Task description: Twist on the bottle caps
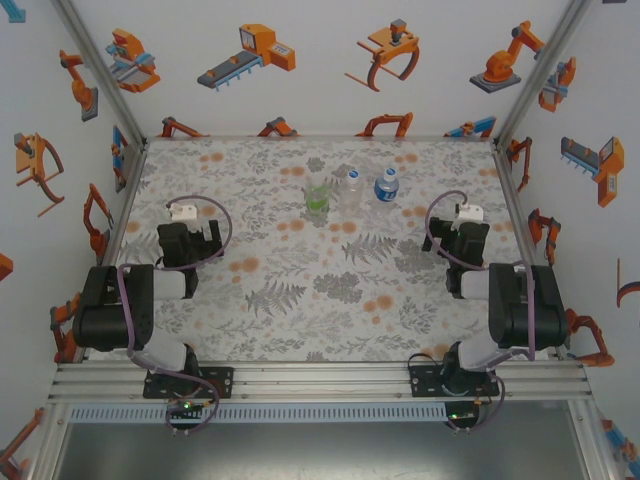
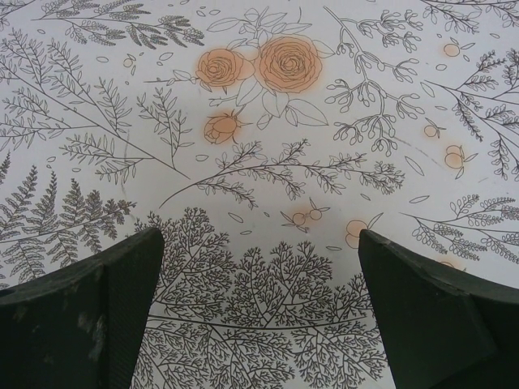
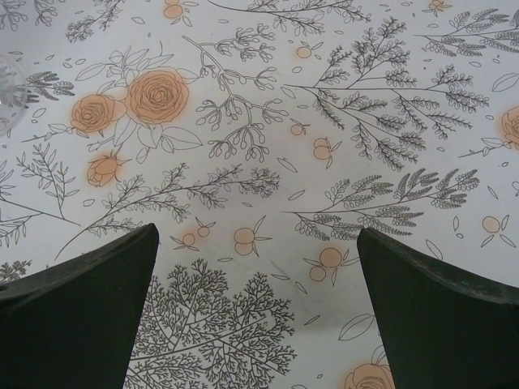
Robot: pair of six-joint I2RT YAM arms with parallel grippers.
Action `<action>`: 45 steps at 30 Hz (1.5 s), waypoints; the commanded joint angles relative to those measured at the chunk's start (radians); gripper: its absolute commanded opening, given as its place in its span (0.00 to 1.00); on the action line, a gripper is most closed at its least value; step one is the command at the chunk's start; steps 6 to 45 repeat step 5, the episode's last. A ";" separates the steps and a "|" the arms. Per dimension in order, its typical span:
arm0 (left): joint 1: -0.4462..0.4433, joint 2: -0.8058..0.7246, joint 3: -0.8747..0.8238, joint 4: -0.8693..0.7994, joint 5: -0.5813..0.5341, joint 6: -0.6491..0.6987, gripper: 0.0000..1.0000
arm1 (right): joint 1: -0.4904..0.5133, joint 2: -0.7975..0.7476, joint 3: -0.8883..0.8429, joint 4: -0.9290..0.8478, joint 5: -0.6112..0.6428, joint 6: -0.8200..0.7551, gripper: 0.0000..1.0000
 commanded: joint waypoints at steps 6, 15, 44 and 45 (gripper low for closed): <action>0.005 -0.006 0.015 0.029 0.019 -0.019 0.97 | -0.004 -0.003 -0.002 0.036 -0.011 -0.010 0.99; 0.005 -0.006 0.015 0.029 0.019 -0.019 0.97 | -0.004 -0.003 -0.002 0.036 -0.011 -0.010 0.99; 0.005 -0.006 0.015 0.029 0.019 -0.019 0.97 | -0.004 -0.003 -0.002 0.036 -0.011 -0.010 0.99; 0.005 -0.006 0.015 0.029 0.019 -0.019 0.97 | -0.004 -0.003 -0.002 0.036 -0.011 -0.010 0.99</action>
